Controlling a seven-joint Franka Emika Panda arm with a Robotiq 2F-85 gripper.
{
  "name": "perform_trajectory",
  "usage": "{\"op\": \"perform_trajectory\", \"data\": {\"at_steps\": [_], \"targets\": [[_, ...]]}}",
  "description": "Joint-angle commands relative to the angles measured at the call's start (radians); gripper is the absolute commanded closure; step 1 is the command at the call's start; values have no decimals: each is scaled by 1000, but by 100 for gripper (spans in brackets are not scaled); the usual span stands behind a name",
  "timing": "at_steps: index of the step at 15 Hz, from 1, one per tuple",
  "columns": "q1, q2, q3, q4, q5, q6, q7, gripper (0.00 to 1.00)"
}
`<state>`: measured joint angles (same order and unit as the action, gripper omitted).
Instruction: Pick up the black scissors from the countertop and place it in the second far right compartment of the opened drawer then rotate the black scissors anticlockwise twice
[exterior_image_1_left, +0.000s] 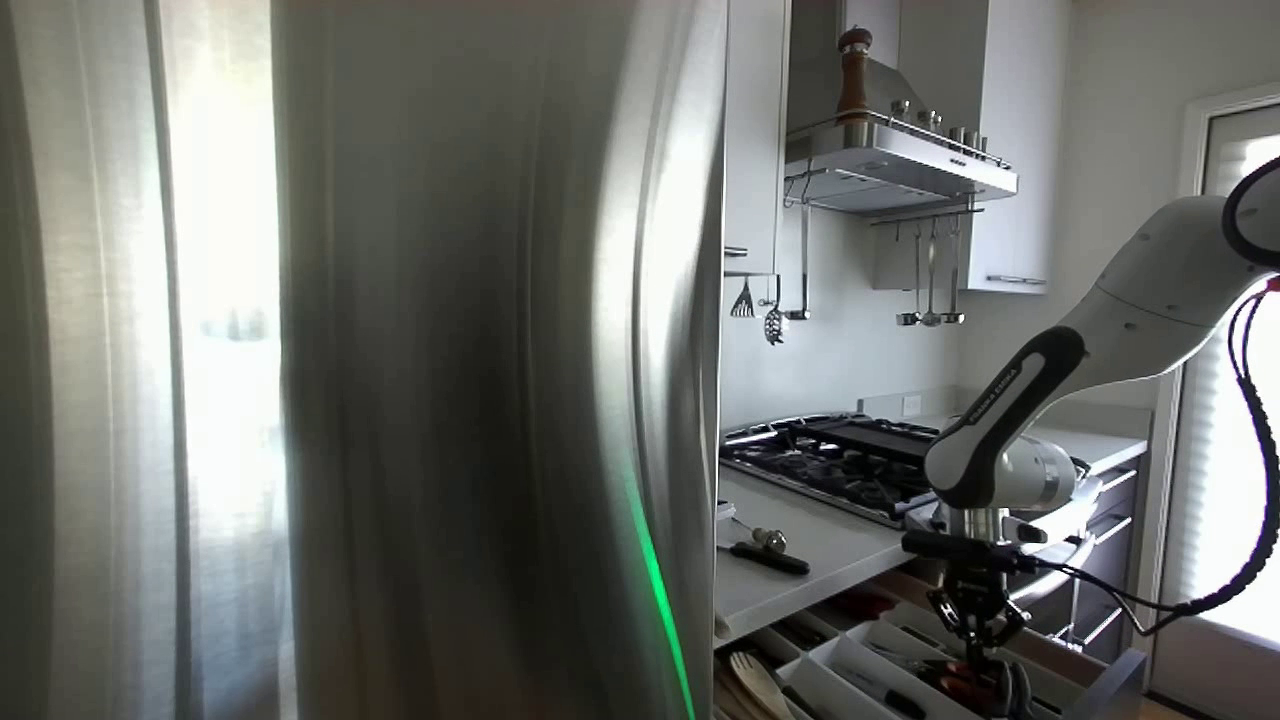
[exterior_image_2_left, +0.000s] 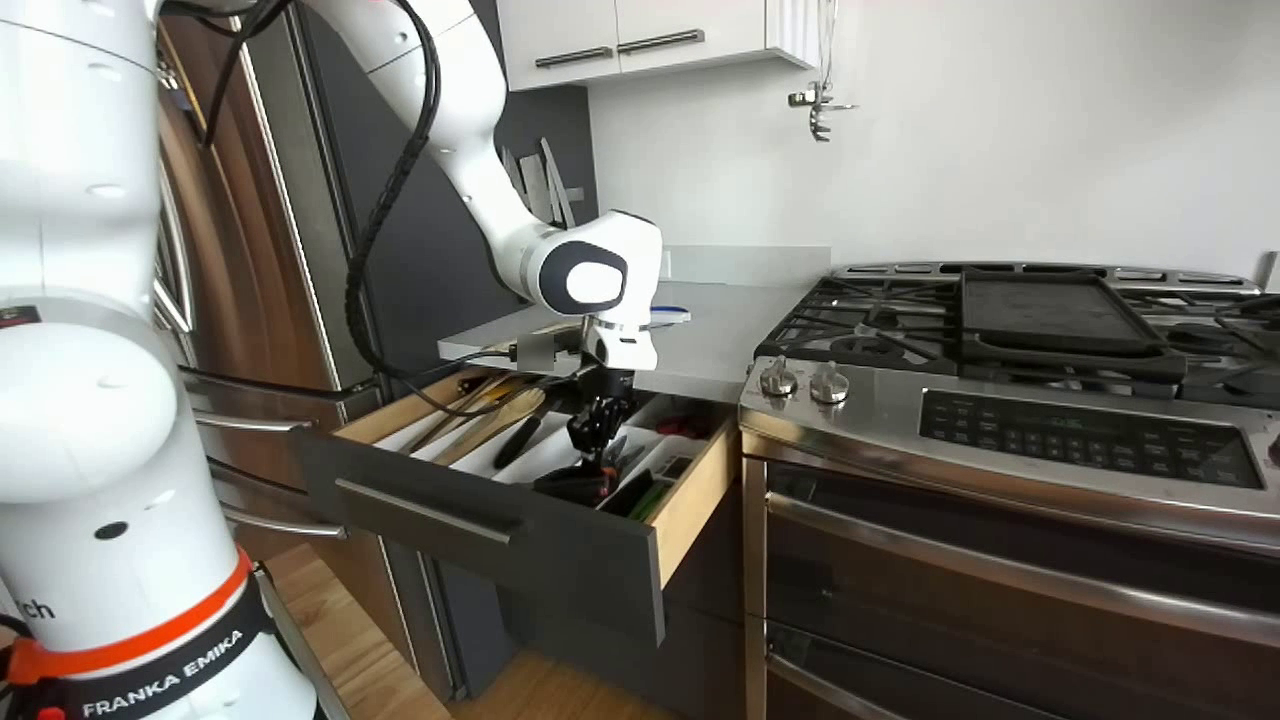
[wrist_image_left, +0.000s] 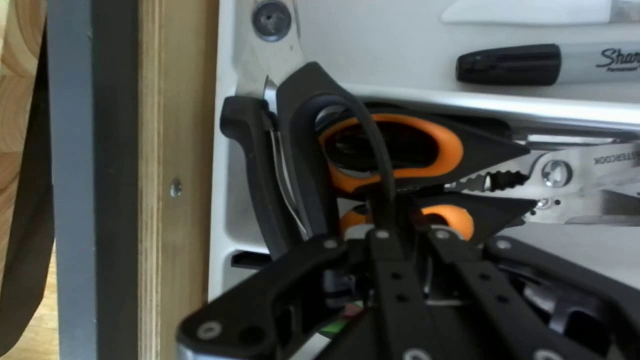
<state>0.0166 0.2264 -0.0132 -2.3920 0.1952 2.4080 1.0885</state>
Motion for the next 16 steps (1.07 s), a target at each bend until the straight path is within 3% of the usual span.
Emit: {"op": "perform_trajectory", "data": {"at_steps": [1, 6, 16], "targets": [[6, -29, 3, 4, 23, -50, -52, 98], [-6, -66, 14, 135, 84, -247, -146, 98], [-3, 198, -8, 601, 11, -860, -244, 98]]}}
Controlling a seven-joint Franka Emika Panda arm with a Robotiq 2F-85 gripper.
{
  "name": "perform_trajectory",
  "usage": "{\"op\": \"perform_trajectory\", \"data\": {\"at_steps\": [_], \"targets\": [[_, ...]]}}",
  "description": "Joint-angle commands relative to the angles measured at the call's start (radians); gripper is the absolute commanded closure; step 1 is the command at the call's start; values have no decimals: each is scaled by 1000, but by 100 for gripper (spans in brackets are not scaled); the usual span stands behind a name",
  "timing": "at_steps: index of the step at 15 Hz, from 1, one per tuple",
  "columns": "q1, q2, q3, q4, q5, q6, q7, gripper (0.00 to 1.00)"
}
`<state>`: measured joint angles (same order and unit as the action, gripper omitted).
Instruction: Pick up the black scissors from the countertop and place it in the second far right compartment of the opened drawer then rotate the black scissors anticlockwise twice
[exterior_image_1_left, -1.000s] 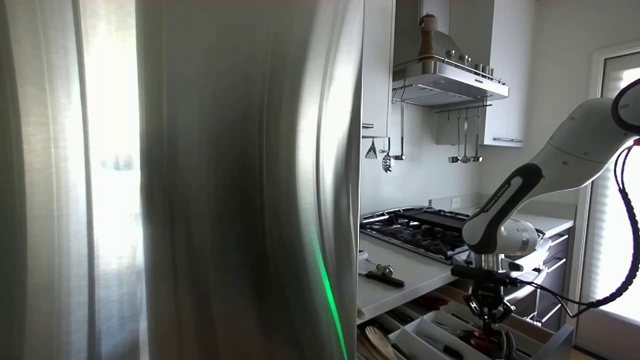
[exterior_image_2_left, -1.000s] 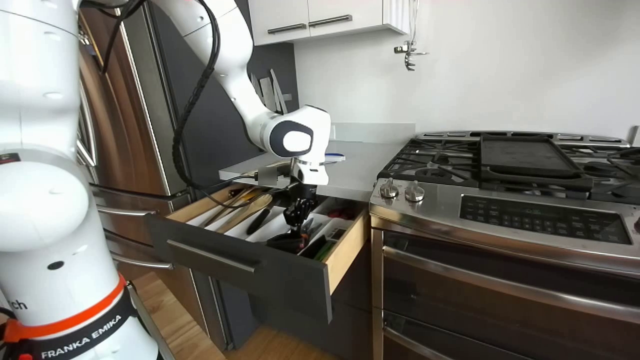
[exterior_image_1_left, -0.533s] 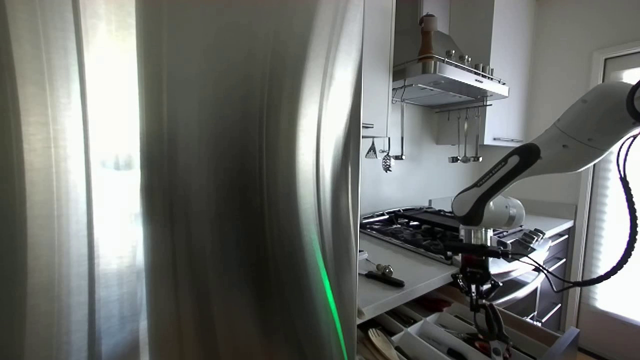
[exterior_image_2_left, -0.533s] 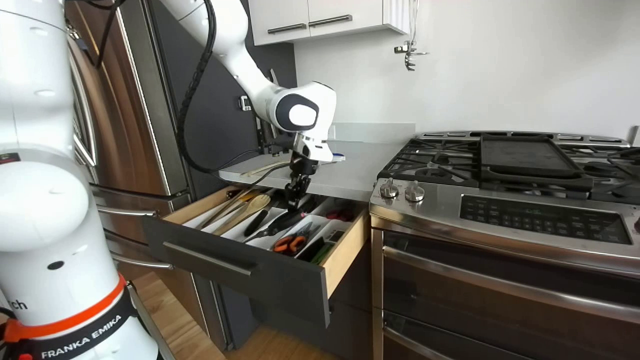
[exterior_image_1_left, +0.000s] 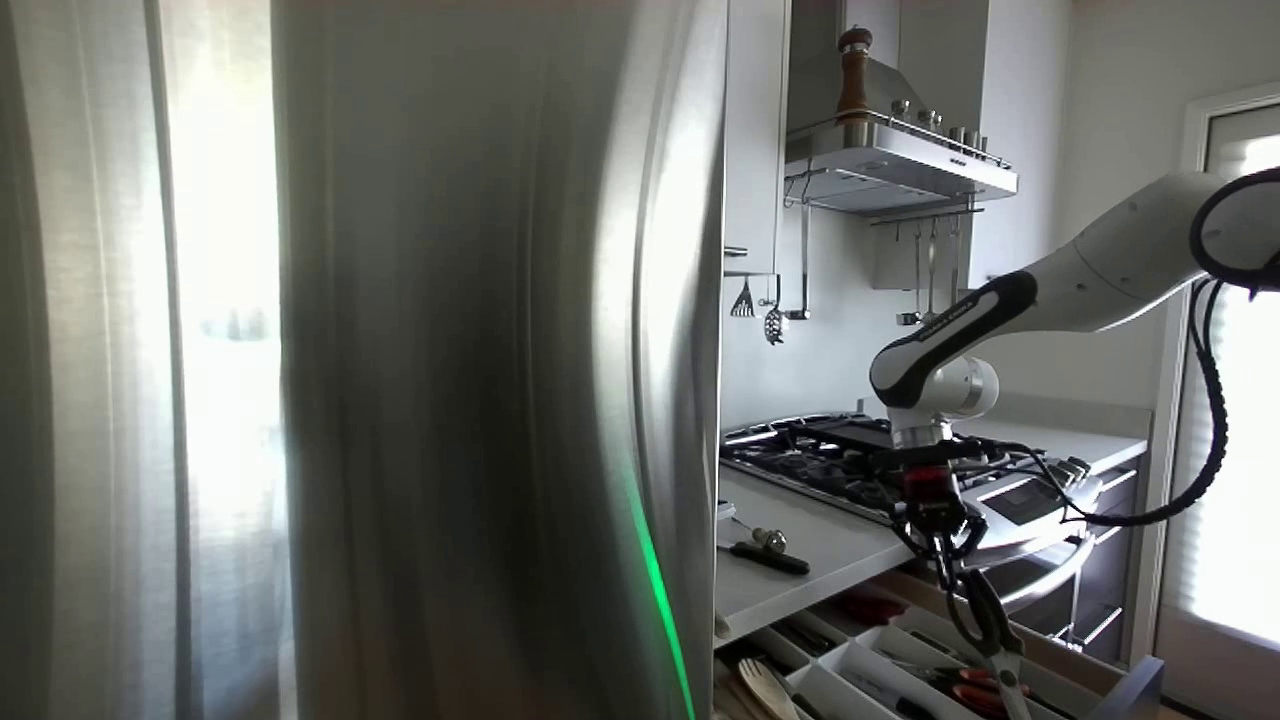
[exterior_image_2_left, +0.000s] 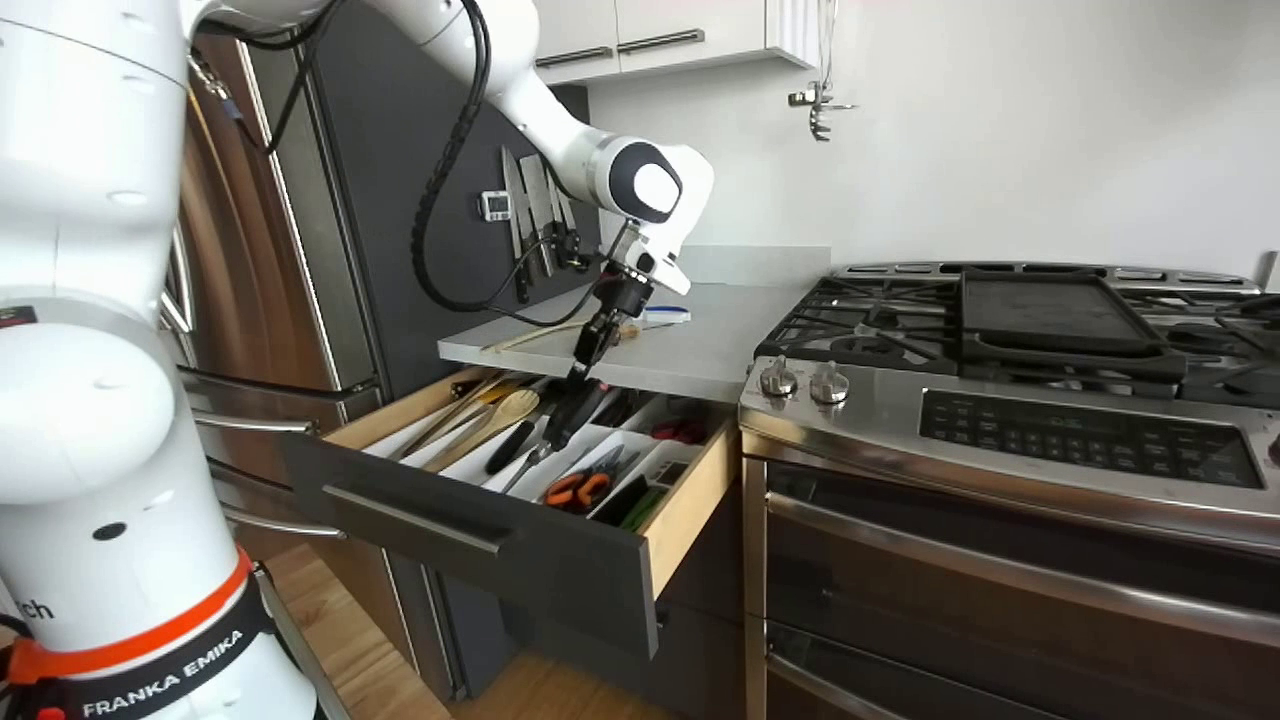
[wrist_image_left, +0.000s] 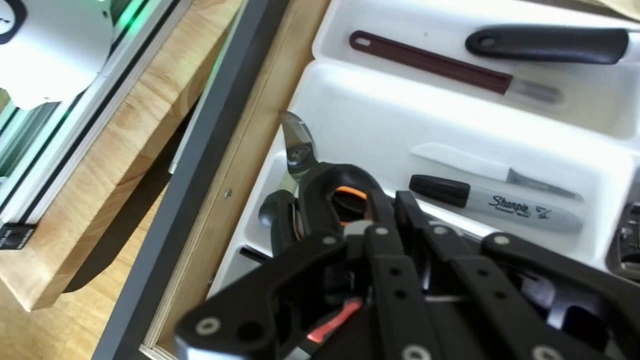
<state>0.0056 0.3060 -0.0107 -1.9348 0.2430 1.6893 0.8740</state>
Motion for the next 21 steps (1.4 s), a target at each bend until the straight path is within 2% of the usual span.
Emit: {"op": "perform_trajectory", "data": {"at_steps": [1, 4, 7, 8, 9, 11, 14, 17, 19, 20, 21], "targets": [[11, 154, -15, 177, -51, -167, -29, 98], [20, 233, -27, 239, -95, -161, -45, 98], [23, 255, -31, 233, -107, -140, -78, 98], [24, 235, -31, 205, -98, -125, -84, 85], [27, 211, -34, 173, -95, -95, -83, 66], [33, 151, -37, 98, -85, -24, -72, 52], [43, 42, -41, -55, -99, 155, -69, 28], [57, -72, -47, -207, -186, 325, -87, 6], [40, -158, -30, -312, -192, 428, -161, 0], [39, -37, -30, -166, -173, 332, -105, 9], [38, -75, -28, -213, -175, 370, -128, 2]]}}
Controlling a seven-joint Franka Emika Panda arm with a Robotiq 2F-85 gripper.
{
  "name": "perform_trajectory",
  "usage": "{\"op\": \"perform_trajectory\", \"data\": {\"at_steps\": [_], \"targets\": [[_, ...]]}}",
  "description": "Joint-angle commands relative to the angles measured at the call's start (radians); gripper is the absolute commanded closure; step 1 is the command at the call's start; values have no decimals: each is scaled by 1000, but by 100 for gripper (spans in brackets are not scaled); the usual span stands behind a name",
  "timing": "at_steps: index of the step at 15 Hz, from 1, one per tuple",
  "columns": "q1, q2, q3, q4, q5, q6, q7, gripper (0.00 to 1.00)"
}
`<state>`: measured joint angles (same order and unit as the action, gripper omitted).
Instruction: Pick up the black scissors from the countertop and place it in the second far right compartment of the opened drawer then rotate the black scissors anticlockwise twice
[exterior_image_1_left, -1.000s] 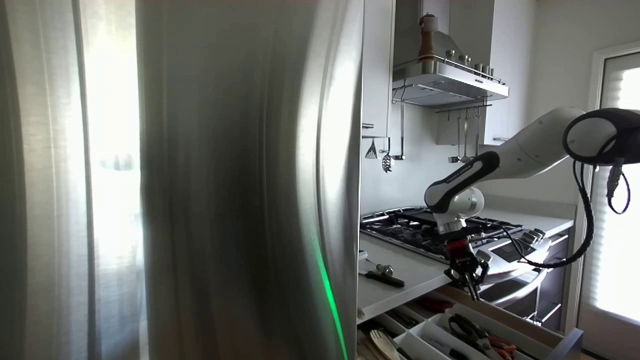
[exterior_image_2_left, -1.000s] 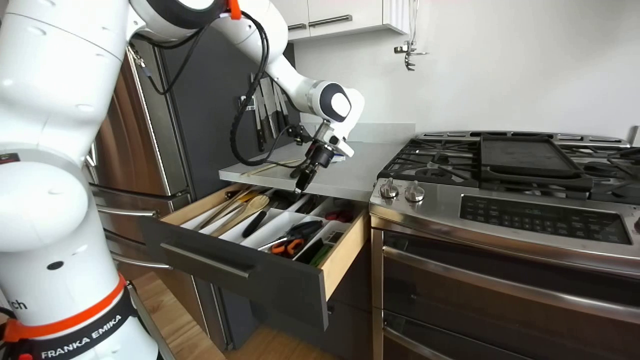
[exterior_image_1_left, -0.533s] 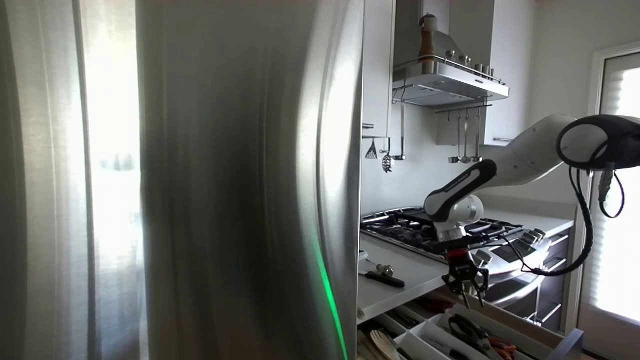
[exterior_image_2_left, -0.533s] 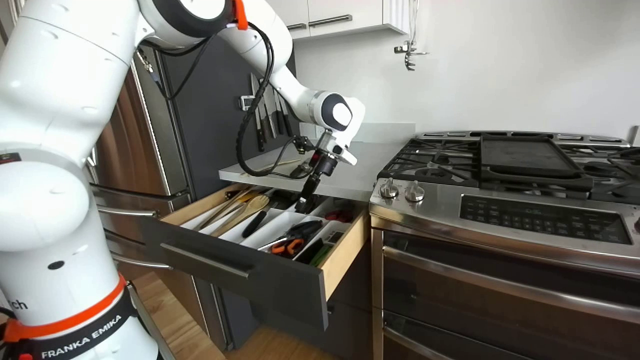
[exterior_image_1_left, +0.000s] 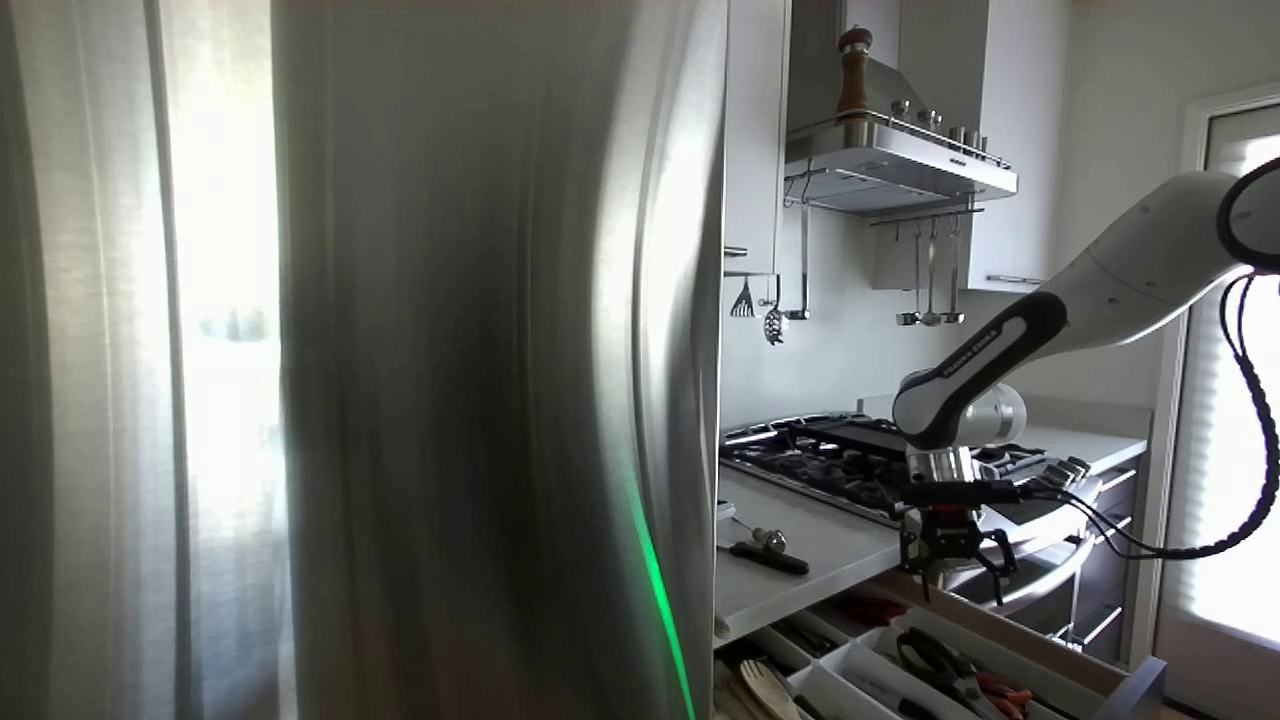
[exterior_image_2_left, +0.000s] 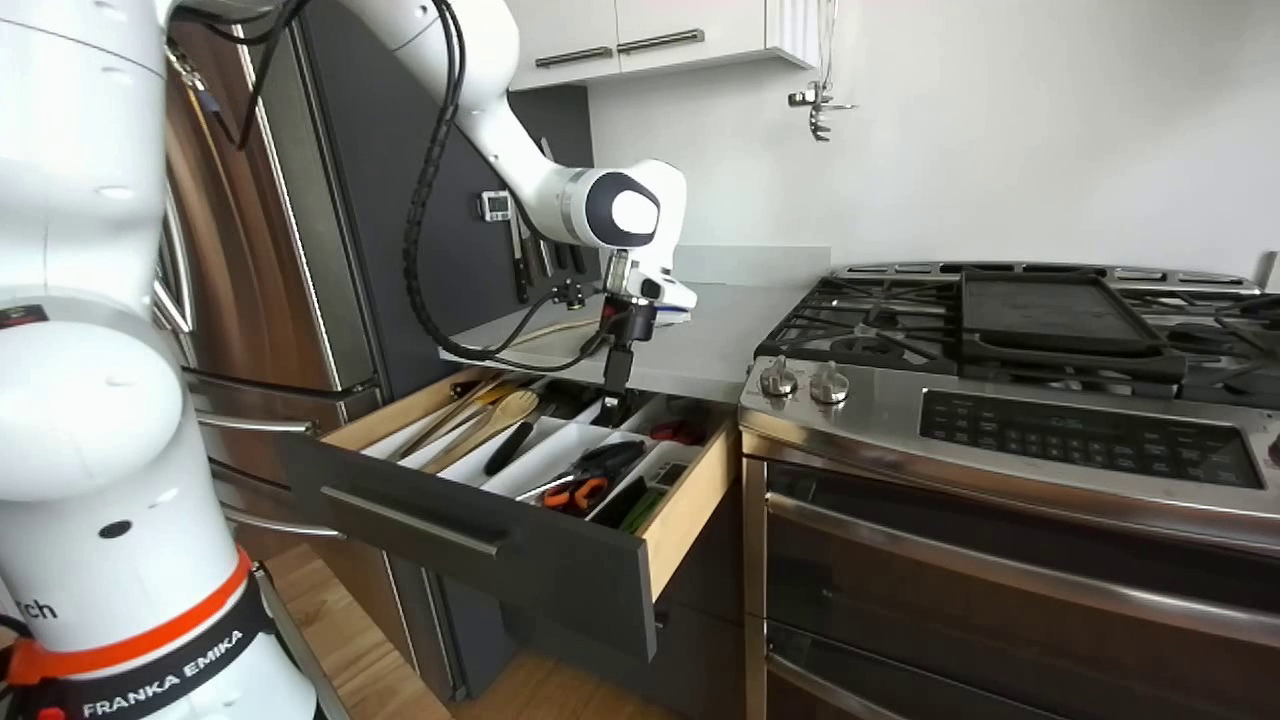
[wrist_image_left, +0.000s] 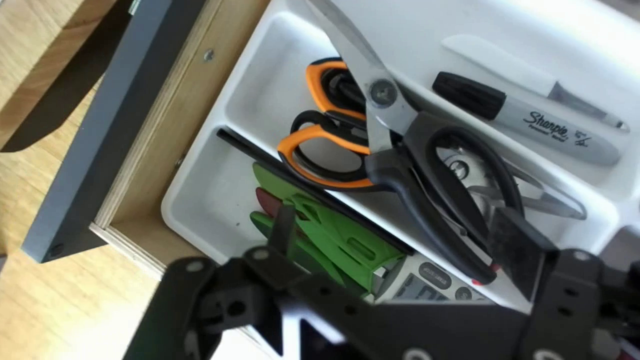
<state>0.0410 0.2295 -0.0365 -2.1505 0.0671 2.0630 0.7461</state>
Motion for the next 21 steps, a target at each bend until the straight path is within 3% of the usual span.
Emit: {"op": "perform_trajectory", "data": {"at_steps": [1, 3, 6, 7, 8, 12, 17, 21], "targets": [[0, -27, -1, -28, -1, 13, -11, 0], [-2, -58, 1, -59, -2, 22, -21, 0], [-1, 0, 16, -31, -10, 7, -148, 0], [-1, 13, 18, -27, -13, 17, -178, 9], [-1, 28, 18, -22, -17, 21, -212, 26], [4, 75, 11, -17, -55, 99, -330, 58], [-1, 126, 23, -33, -55, 303, -473, 96], [-10, 162, 43, -38, -23, 400, -569, 100]]}}
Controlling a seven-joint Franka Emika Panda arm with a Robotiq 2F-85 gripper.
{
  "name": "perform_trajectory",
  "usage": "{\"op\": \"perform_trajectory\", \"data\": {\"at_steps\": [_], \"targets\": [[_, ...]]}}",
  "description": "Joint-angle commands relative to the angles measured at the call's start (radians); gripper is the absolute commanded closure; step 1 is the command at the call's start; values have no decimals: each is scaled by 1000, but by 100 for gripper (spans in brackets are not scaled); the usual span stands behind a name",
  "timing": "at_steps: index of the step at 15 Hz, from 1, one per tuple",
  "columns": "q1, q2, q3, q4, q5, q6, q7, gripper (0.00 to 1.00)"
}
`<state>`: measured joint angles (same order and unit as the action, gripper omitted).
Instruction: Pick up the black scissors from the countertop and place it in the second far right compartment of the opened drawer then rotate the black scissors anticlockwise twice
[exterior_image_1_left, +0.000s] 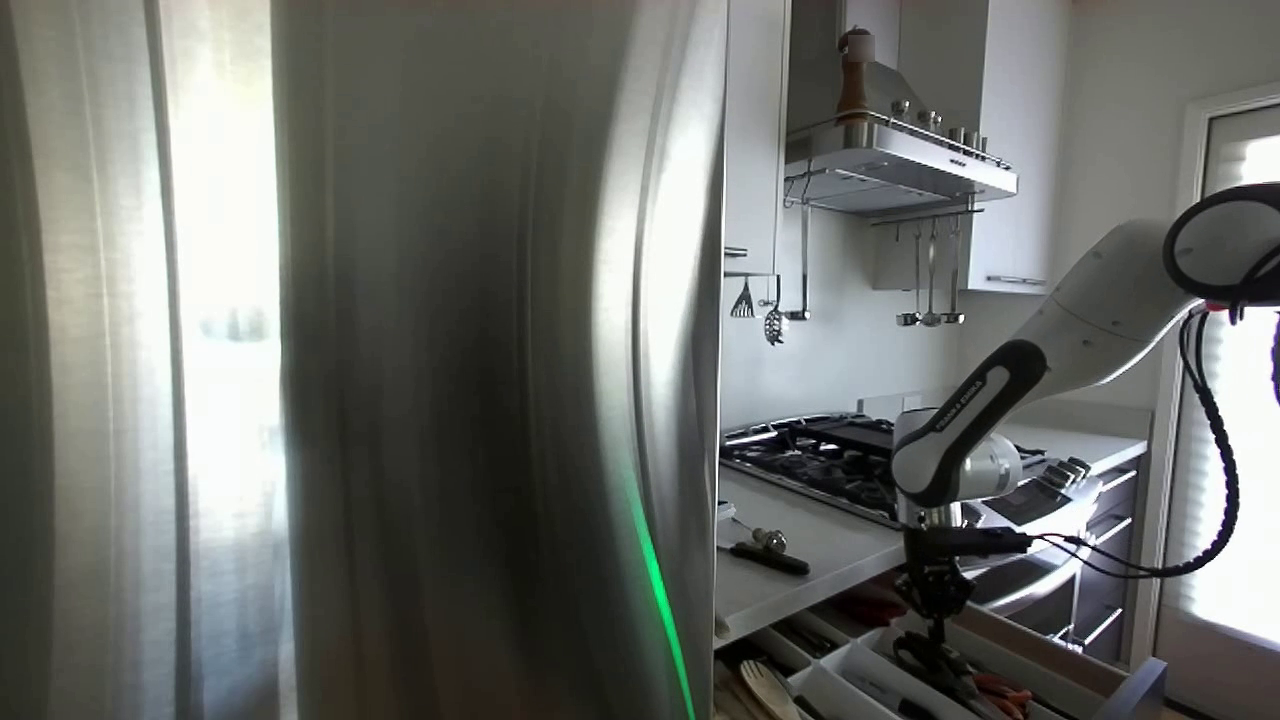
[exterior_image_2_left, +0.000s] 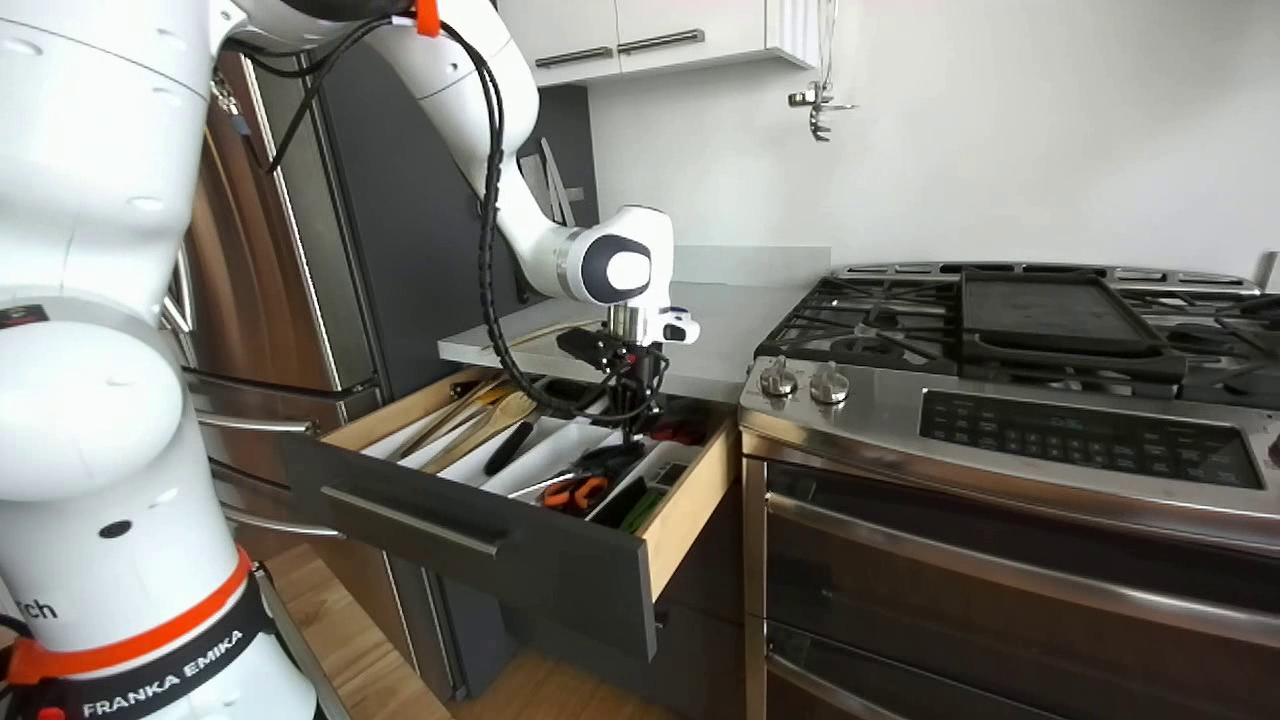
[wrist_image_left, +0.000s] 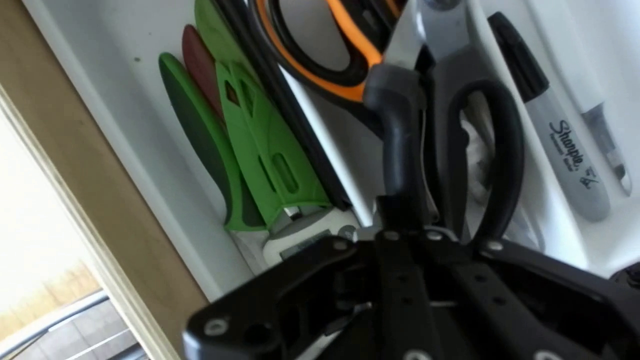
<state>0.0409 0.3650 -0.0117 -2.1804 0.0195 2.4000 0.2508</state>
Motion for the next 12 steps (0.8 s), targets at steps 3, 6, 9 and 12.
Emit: {"op": "perform_trajectory", "data": {"at_steps": [3, 6, 9, 12], "targets": [[-19, 47, 40, -10, 45, 100, -147, 100], [-26, 58, 58, -13, 62, 138, -208, 100], [-23, 63, 72, -16, 70, 136, -245, 100], [-25, 38, 85, -25, 84, 118, -262, 100]]}}
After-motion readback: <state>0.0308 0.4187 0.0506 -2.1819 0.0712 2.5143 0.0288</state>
